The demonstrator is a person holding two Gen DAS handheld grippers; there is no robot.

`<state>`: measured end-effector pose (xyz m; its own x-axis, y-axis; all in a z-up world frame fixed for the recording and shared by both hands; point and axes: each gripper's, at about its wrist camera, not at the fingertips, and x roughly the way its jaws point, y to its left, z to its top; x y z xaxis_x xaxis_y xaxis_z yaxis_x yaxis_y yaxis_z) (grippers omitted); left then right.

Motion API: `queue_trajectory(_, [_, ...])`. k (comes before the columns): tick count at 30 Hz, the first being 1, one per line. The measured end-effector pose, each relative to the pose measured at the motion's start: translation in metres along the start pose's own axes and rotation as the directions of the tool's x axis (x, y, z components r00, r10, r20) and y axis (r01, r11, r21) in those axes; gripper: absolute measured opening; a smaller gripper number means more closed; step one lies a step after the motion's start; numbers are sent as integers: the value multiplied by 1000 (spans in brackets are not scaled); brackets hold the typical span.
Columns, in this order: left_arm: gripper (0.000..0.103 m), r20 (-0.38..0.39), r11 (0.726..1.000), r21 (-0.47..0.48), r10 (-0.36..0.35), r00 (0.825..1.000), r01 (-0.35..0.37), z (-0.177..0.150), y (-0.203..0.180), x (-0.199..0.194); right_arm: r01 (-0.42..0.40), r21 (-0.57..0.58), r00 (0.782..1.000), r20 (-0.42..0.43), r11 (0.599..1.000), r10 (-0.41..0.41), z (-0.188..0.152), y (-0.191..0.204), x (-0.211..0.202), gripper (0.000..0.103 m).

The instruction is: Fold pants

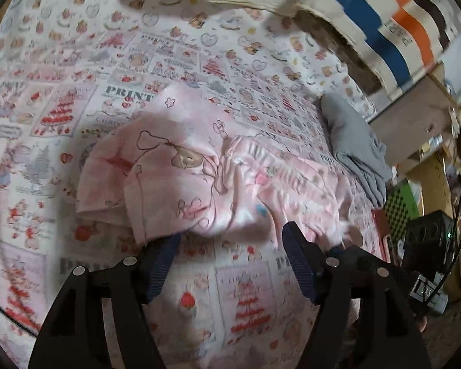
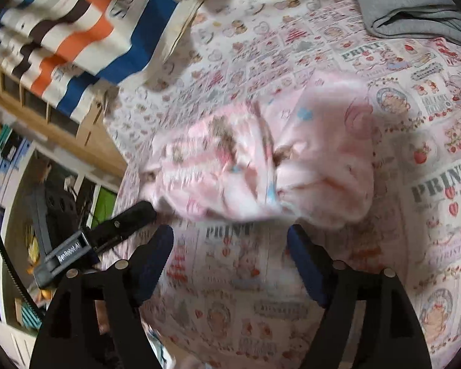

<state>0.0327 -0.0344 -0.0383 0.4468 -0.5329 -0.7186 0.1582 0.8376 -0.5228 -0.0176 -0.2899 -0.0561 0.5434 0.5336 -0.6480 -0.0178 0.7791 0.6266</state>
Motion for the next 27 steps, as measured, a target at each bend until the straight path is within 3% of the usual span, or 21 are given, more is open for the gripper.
queue_trajectory(7, [78,95,994,-105,-27,995,37,10,9,5,-49,104,995,93,993,40,14,-6,8,86])
queue_trajectory(16, [79,192,989,-147,31,981,-3,18,8,13,-107,211,979,191,971,67,19,-11,10,86])
queue_trajectory(23, [78,228,992,-122,63,972,-36,16,7,13,19,139,981,191,990,-46,9,-2,7,85])
queue_trajectory(27, [78,245,990,-94,123,962,-103,11,3,11,120,143,966,210,982,-149,-2,1,-4,85])
